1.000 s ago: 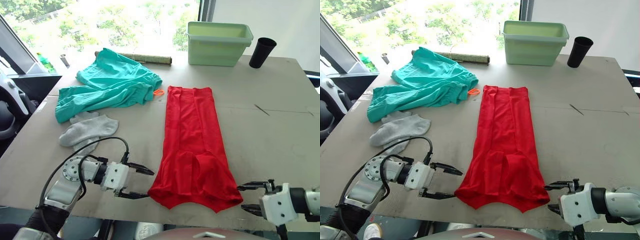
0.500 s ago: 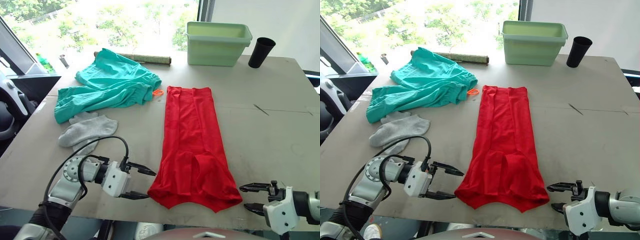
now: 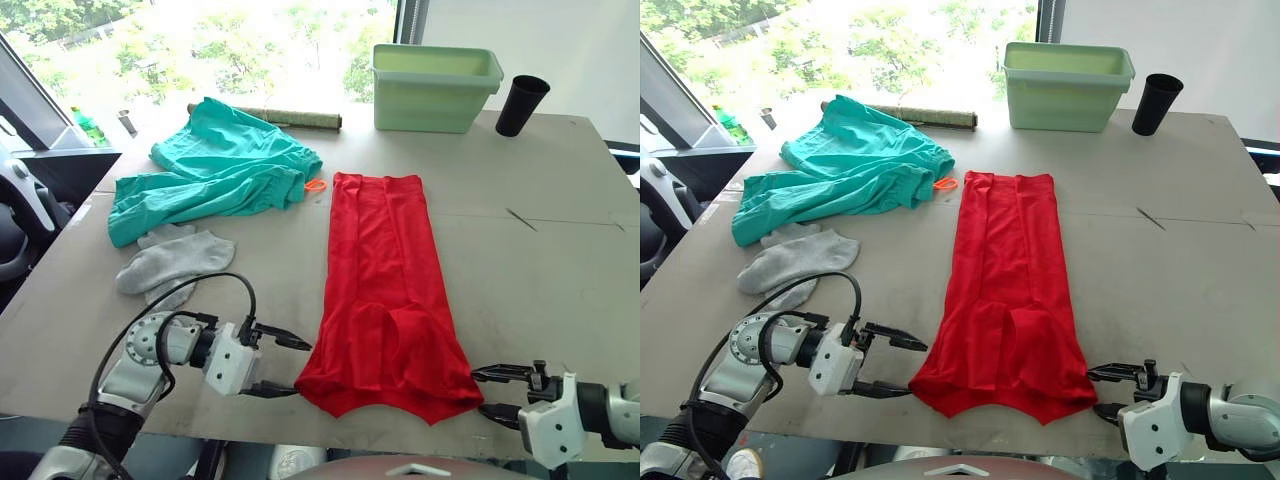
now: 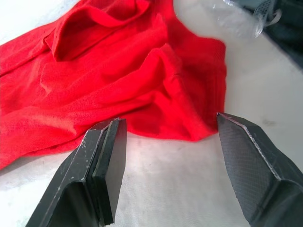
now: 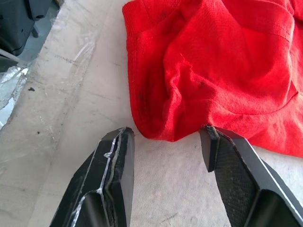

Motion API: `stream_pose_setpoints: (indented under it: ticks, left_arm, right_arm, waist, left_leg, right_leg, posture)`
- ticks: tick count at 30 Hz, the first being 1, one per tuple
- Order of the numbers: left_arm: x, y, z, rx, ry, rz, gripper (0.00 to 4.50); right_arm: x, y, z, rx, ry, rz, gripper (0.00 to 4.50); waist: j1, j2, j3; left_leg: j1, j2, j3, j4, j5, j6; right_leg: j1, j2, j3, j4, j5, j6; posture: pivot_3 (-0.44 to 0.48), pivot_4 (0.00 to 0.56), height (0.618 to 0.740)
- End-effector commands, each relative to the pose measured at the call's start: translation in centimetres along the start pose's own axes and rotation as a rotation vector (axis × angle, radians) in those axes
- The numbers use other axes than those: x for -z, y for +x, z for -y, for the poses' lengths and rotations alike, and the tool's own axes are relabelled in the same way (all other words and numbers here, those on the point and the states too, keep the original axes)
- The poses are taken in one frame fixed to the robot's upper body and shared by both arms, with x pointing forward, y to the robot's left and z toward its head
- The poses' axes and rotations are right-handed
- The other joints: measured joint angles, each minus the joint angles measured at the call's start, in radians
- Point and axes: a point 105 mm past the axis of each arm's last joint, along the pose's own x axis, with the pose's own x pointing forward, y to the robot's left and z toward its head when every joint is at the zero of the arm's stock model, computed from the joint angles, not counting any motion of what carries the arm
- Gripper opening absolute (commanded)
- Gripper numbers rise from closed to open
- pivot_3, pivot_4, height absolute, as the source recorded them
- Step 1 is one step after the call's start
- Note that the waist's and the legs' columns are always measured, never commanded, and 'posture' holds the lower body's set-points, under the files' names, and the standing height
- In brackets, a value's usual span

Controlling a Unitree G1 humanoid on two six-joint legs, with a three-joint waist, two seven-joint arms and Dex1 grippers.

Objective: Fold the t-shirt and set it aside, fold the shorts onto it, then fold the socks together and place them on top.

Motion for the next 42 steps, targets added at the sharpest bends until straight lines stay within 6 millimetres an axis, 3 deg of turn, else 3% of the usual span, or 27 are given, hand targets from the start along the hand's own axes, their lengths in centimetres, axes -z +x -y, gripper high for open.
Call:
stream_pose_setpoints:
  ticks: [1, 6, 16, 18, 22, 23, 26, 27, 31, 36, 38, 42]
  left_arm:
    - [0.1, -0.3, 0.4, 0.018, 0.004, 0.002, 3.23]
    - [-0.1, -0.4, 1.4, 0.084, -0.055, 0.017, 3.23]
    - [0.5, 2.1, 1.0, 0.095, -0.042, -0.009, 3.23]
    - [0.6, 2.3, 1.2, 0.110, -0.049, -0.012, 3.33]
    - [0.6, 2.6, 1.2, 0.126, -0.065, -0.001, 2.21]
    - [0.5, 2.6, 1.3, 0.136, -0.072, 0.001, 1.58]
    - [-0.7, 2.3, 1.8, 0.157, -0.213, 0.064, 0.23]
    - [-1.2, 2.1, 1.9, 0.172, -0.261, 0.079, 0.02]
    - [-3.7, 1.4, 1.4, 0.179, -0.506, 0.166, 0.02]
    - [-5.1, 0.5, 1.5, 0.264, -0.751, 0.218, 0.02]
    - [-5.8, -0.1, 0.8, 0.271, -0.863, 0.263, 0.02]
    - [-6.1, -2.1, -3.1, 0.228, -1.115, 0.381, 0.02]
  right_arm:
    - [-0.5, 0.2, 0.1, 0.012, -0.003, 0.019, 2.39]
    - [-0.8, 0.3, 0.6, 0.030, 0.012, 0.032, 2.39]
    - [-0.7, 1.2, 1.3, 0.037, 0.038, 0.036, 2.39]
    - [-0.7, 1.5, 1.3, 0.026, 0.050, 0.043, 1.76]
    - [-0.9, 1.8, 1.3, 0.011, 0.065, 0.056, 0.30]
    - [-1.0, 1.8, 1.4, 0.011, 0.066, 0.056, 0.00]
    - [-1.4, 0.9, 1.6, -0.004, 0.124, 0.066, 0.00]
    - [-1.5, 0.5, 1.7, -0.002, 0.171, 0.072, 0.00]
    - [-2.6, -0.9, 2.6, 0.009, 0.366, 0.115, 0.00]
    - [-3.6, -2.3, 3.1, -0.071, 0.548, 0.129, 0.00]
    - [-3.9, -2.7, 4.0, -0.077, 0.606, 0.141, 0.00]
    - [-4.5, -3.0, 7.4, -0.089, 0.731, 0.210, 0.00]
  waist:
    - [0.000, 0.000, 0.000]
    - [0.000, -0.001, 0.000]
    - [0.002, 0.004, -0.005]
    - [0.002, 0.004, -0.006]
    - [0.003, 0.008, -0.008]
    - [0.004, 0.008, -0.008]
    - [0.004, 0.008, -0.008]
    - [0.002, 0.007, -0.008]
    - [-0.001, 0.004, -0.006]
    - [-0.001, 0.004, -0.006]
    - [-0.001, 0.003, -0.005]
    - [0.000, 0.002, -0.001]
  left_leg:
    - [0.000, 0.000, 0.000, 0.000, 0.000, 0.000]
    - [0.000, 0.001, 0.000, 0.000, 0.000, 0.000]
    - [0.001, 0.000, 0.000, 0.002, 0.000, 0.000]
    - [0.001, 0.000, 0.000, 0.002, 0.000, 0.000]
    - [0.002, 0.000, 0.000, 0.002, 0.000, 0.000]
    - [0.002, -0.001, 0.000, 0.002, 0.000, 0.000]
    - [0.001, -0.001, 0.000, 0.003, 0.000, 0.000]
    - [0.001, 0.000, 0.000, 0.003, 0.000, 0.001]
    - [0.000, 0.002, 0.000, 0.003, -0.001, 0.001]
    - [0.001, 0.004, -0.001, 0.003, -0.001, 0.001]
    - [0.001, 0.004, 0.000, 0.003, -0.001, 0.001]
    - [0.000, 0.004, -0.002, 0.003, -0.001, 0.001]
  right_leg:
    - [0.000, 0.000, 0.000, 0.000, 0.000, 0.000]
    - [0.000, 0.000, 0.000, 0.000, 0.000, 0.000]
    - [0.002, 0.000, 0.000, 0.000, 0.000, 0.000]
    - [0.002, 0.000, 0.000, 0.000, 0.000, 0.000]
    - [0.002, -0.001, 0.001, 0.000, 0.000, 0.000]
    - [0.002, -0.001, 0.001, 0.000, 0.000, 0.000]
    - [0.002, -0.001, 0.000, 0.000, 0.000, 0.000]
    - [0.002, -0.001, 0.000, 0.001, 0.000, 0.000]
    - [0.002, 0.000, 0.000, 0.001, 0.000, 0.000]
    - [0.002, 0.001, 0.000, 0.001, -0.002, 0.003]
    - [0.002, 0.001, 0.000, 0.001, -0.002, 0.003]
    - [0.001, 0.001, -0.001, 0.001, -0.002, 0.003]
  posture:
    - [0.000, 0.150, 0.740]
    - [0.000, 0.150, 0.740]
    - [0.000, 0.150, 0.740]
    - [0.000, 0.150, 0.740]
    - [0.000, 0.150, 0.740]
    - [0.000, 0.150, 0.740]
    - [0.000, 0.150, 0.740]
    - [0.000, 0.150, 0.740]
    - [0.000, 0.150, 0.740]
    - [0.000, 0.150, 0.740]
    - [0.000, 0.150, 0.740]
    - [0.000, 0.150, 0.740]
